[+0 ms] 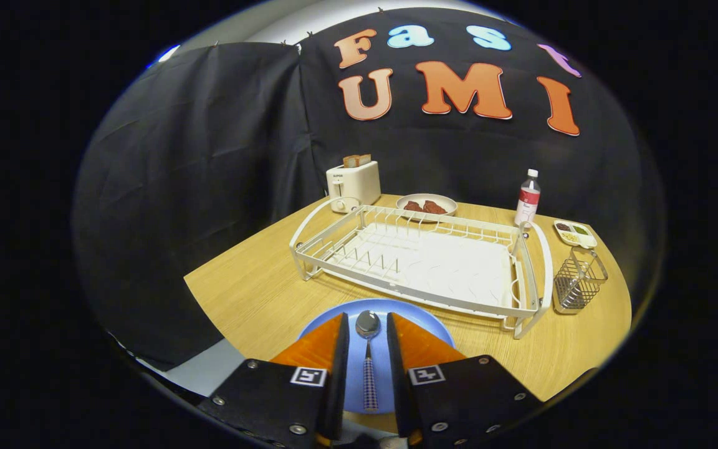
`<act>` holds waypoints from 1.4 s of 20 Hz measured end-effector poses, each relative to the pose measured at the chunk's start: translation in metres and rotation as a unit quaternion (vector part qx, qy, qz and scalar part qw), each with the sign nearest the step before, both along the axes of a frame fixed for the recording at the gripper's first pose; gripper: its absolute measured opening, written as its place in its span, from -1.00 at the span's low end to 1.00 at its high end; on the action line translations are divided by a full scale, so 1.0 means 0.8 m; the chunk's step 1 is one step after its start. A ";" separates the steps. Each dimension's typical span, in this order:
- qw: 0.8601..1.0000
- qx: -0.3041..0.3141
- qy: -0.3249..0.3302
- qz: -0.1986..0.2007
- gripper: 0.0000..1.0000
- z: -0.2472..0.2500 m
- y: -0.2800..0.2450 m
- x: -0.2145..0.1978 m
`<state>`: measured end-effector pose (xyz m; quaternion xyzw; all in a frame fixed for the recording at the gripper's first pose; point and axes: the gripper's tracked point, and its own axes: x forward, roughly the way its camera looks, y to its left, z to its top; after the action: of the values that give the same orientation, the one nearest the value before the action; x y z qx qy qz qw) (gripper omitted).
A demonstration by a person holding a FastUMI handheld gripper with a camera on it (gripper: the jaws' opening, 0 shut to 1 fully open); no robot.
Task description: Take the plate from the dish rack, then take the spoon from the basket and place it into the plate.
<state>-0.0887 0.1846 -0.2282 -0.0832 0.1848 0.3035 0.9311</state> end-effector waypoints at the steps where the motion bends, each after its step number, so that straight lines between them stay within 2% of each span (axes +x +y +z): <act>1: 1.000 0.005 -0.001 -0.006 -0.11 0.008 -0.003 0.004; 4: 0.999 0.016 -0.010 -0.029 0.53 0.039 -0.021 0.016; 7: 0.998 0.024 -0.026 -0.058 0.92 0.078 -0.044 0.031; 13: 0.991 0.030 -0.069 -0.114 0.95 0.152 -0.096 0.058; 17: 0.981 0.038 -0.097 -0.164 0.95 0.182 -0.133 0.065; 28: 0.951 0.067 -0.120 -0.277 0.95 0.206 -0.219 0.068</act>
<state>-0.0347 0.0091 -0.0632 -0.0021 0.0665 0.0333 0.9972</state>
